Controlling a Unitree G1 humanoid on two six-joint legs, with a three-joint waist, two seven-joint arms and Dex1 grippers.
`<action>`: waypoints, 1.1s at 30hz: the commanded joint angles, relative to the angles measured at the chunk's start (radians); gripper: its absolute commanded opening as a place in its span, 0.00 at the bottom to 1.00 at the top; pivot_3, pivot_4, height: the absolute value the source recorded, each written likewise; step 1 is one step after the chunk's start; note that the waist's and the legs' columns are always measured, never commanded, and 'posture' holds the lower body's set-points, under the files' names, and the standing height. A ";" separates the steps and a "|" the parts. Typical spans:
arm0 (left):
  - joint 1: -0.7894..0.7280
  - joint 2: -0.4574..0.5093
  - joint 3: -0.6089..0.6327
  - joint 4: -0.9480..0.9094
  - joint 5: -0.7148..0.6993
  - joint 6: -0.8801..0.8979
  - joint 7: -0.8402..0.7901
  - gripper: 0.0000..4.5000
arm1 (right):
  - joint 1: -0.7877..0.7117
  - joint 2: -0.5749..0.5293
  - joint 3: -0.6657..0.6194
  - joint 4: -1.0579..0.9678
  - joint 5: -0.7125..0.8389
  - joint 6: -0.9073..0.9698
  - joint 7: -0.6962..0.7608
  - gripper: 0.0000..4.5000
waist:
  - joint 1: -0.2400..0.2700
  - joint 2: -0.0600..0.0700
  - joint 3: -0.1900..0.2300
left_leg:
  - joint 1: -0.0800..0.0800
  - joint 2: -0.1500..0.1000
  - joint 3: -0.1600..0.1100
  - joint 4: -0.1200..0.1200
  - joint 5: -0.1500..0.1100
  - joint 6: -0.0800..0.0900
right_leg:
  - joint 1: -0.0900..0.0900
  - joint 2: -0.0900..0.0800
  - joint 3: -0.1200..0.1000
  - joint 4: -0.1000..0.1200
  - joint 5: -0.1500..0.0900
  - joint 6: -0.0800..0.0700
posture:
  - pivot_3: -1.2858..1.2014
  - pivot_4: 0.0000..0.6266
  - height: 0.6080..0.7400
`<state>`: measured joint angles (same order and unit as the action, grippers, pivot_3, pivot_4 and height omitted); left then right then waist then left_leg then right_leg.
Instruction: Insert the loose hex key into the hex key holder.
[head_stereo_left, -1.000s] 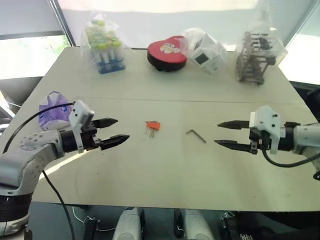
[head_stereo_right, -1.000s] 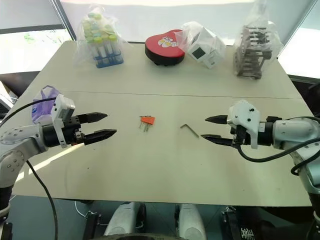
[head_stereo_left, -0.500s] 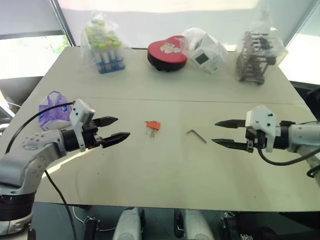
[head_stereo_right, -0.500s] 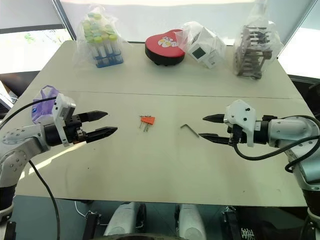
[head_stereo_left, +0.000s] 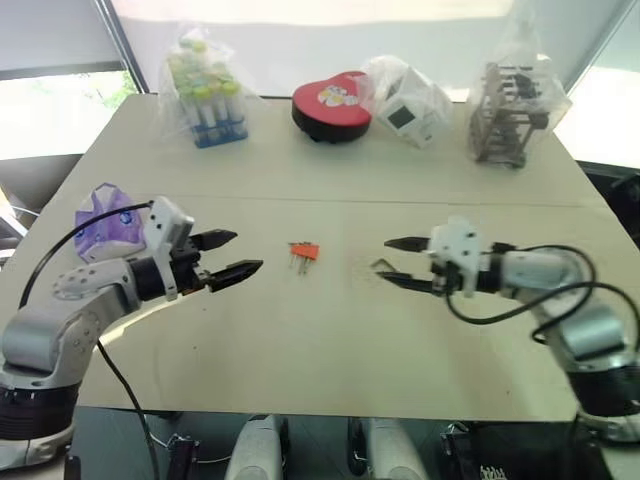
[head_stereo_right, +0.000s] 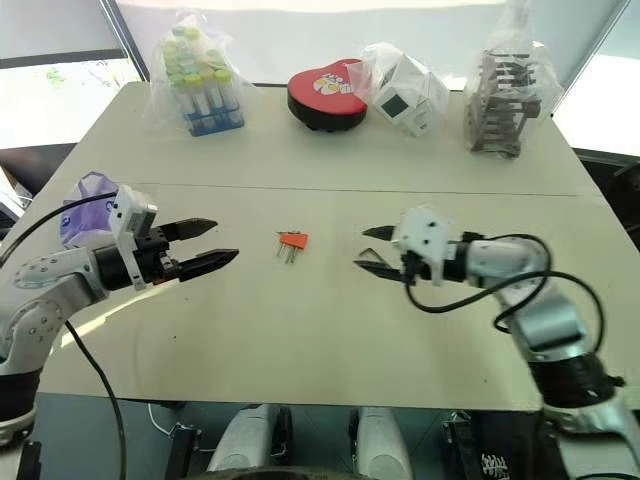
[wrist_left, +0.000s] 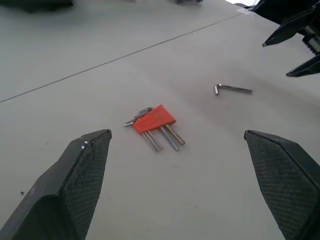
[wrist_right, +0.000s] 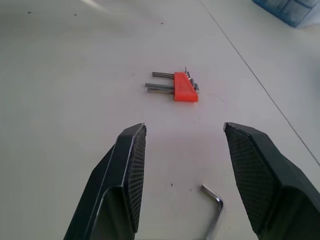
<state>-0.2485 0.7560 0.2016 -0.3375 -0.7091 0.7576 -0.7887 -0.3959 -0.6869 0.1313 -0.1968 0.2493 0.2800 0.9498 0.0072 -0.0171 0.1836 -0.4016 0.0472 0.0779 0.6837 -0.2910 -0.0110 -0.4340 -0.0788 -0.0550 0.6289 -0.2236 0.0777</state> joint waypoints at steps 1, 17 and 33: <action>0.008 0.009 0.016 -0.038 0.002 -0.013 0.003 0.99 | -0.102 0.111 0.096 0.153 -0.111 -0.104 -0.054 0.57 | -0.006 -0.001 0.000 | 0.000 0.000 0.000 0.000 0.000 0.000 | 0.000 0.000 0.000 0.000 0.000 0.000 | 0.52 0.24 1.00; 0.148 0.066 0.010 -0.146 0.062 -0.057 -0.035 0.99 | -0.361 0.378 0.223 0.769 -0.346 -0.438 -0.144 0.57 | -0.023 0.000 0.000 | 0.000 0.000 0.000 0.000 0.000 -0.001 | -0.001 -0.001 0.000 0.001 0.001 0.001 | 0.52 0.24 1.00; 0.184 0.063 -0.002 -0.158 0.115 -0.109 -0.033 0.99 | -0.443 0.454 0.203 0.993 -0.355 -0.446 -0.084 0.57 | -0.029 0.000 0.000 | 0.003 0.001 0.000 -0.001 0.000 -0.001 | 0.001 -0.001 0.000 0.002 0.001 0.000 | 0.52 0.24 1.00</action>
<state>-0.0685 0.8150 0.1904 -0.4724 -0.6047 0.6740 -0.8237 -0.8305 -0.2468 0.3283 0.7673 -0.1029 -0.1871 0.8517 -0.0221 -0.0167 0.1836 -0.3973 0.0479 0.0784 0.6824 -0.2905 -0.0118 -0.4322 -0.0794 -0.0549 0.6314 -0.2230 0.0781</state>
